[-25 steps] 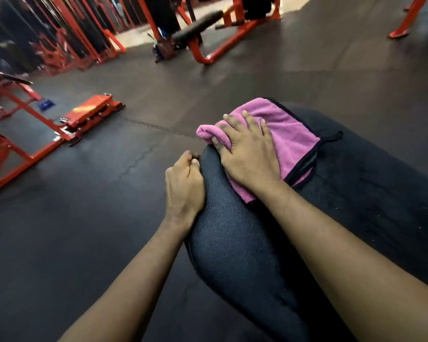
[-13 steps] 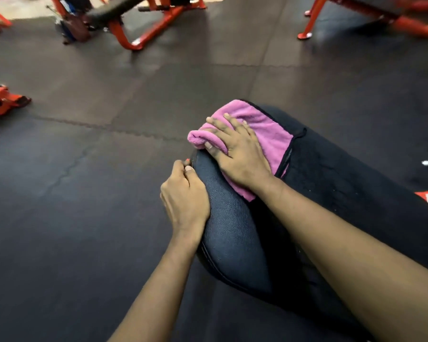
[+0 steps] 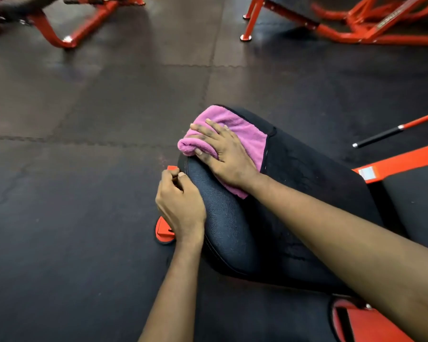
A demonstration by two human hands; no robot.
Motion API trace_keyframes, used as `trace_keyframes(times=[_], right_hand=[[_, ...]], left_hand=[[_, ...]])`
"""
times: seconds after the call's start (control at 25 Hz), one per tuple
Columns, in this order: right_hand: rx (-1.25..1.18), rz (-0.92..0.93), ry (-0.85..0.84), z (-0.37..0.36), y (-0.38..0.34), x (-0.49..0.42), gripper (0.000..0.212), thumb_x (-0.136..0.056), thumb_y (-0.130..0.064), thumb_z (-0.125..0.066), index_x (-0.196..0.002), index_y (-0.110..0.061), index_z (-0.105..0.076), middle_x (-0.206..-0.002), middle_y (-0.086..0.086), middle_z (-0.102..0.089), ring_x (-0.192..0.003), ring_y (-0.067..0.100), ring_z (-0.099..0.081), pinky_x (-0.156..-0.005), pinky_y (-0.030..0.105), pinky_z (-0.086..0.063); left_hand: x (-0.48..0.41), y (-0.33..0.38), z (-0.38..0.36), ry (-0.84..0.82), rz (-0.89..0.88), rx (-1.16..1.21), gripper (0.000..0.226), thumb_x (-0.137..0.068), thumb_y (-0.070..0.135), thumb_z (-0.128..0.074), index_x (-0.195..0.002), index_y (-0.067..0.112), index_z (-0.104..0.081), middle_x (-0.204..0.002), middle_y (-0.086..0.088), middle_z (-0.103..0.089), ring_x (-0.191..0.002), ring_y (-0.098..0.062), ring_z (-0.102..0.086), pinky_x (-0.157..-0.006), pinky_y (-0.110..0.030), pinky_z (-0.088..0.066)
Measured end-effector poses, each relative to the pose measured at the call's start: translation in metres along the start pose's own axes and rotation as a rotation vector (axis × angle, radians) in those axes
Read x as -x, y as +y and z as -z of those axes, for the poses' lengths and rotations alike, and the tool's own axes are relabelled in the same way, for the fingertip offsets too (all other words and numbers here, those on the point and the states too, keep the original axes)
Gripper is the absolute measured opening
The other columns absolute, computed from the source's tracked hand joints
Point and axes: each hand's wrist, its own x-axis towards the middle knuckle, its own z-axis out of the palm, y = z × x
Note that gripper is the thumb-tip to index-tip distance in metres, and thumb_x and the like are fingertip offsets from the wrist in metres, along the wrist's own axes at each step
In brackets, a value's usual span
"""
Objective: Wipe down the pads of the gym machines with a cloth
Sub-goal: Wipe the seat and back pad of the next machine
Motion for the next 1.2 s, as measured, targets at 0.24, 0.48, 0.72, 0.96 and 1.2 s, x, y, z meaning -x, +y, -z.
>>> trace_keyframes(times=[0.24,0.48,0.72,0.96,1.2], right_hand=[[-0.008,0.031,-0.008,0.001,0.005,0.0,0.04,-0.105,-0.041,-0.046,-0.141,-0.032,-0.058,-0.155,-0.011,-0.045,-0.151,0.017,-0.027,-0.125,0.042,-0.014],[-0.004,-0.129,-0.003,-0.004,0.006,-0.019,0.047,-0.1,-0.048,-0.038,-0.14,-0.033,-0.056,-0.154,-0.01,-0.046,-0.151,0.019,-0.026,-0.125,0.044,-0.015],[0.0,-0.053,-0.015,0.003,0.033,-0.035,0.05,-0.099,-0.049,-0.033,-0.142,-0.032,-0.055,-0.153,-0.008,-0.047,-0.15,0.02,-0.028,-0.125,0.043,-0.015],[0.027,-0.062,-0.011,-0.001,0.053,-0.048,0.054,-0.098,-0.047,-0.031,-0.144,-0.028,-0.053,-0.154,-0.006,-0.047,-0.15,0.021,-0.029,-0.125,0.042,-0.015],[0.054,-0.131,-0.007,0.004,0.074,-0.064,0.048,-0.102,-0.045,-0.037,-0.142,-0.026,-0.055,-0.151,-0.004,-0.051,-0.148,0.024,-0.032,-0.126,0.042,-0.014]], left_hand=[[0.001,-0.002,-0.001,-0.014,0.011,-0.023,0.02,-0.092,0.027,-0.048,-0.084,0.012,-0.058,-0.074,-0.001,-0.063,-0.073,-0.028,-0.055,-0.069,-0.038,-0.041],[-0.005,0.015,0.005,-0.08,0.073,-0.216,0.028,-0.104,0.026,-0.039,-0.09,0.01,-0.057,-0.084,-0.008,-0.064,-0.078,-0.03,-0.048,-0.068,-0.038,-0.033],[-0.038,0.045,-0.013,-0.258,0.076,-0.464,0.039,-0.106,0.04,-0.026,-0.097,0.014,-0.054,-0.112,-0.021,-0.064,-0.105,-0.042,-0.055,-0.089,-0.046,-0.044],[-0.061,0.049,-0.047,-0.28,0.181,-0.613,0.058,-0.105,0.046,-0.021,-0.128,0.006,-0.058,-0.132,-0.024,-0.056,-0.122,-0.044,-0.051,-0.102,-0.047,-0.039],[-0.061,0.047,-0.05,-0.247,0.139,-0.626,0.056,-0.106,0.043,-0.024,-0.12,0.005,-0.062,-0.125,-0.024,-0.059,-0.115,-0.044,-0.054,-0.095,-0.046,-0.042]])
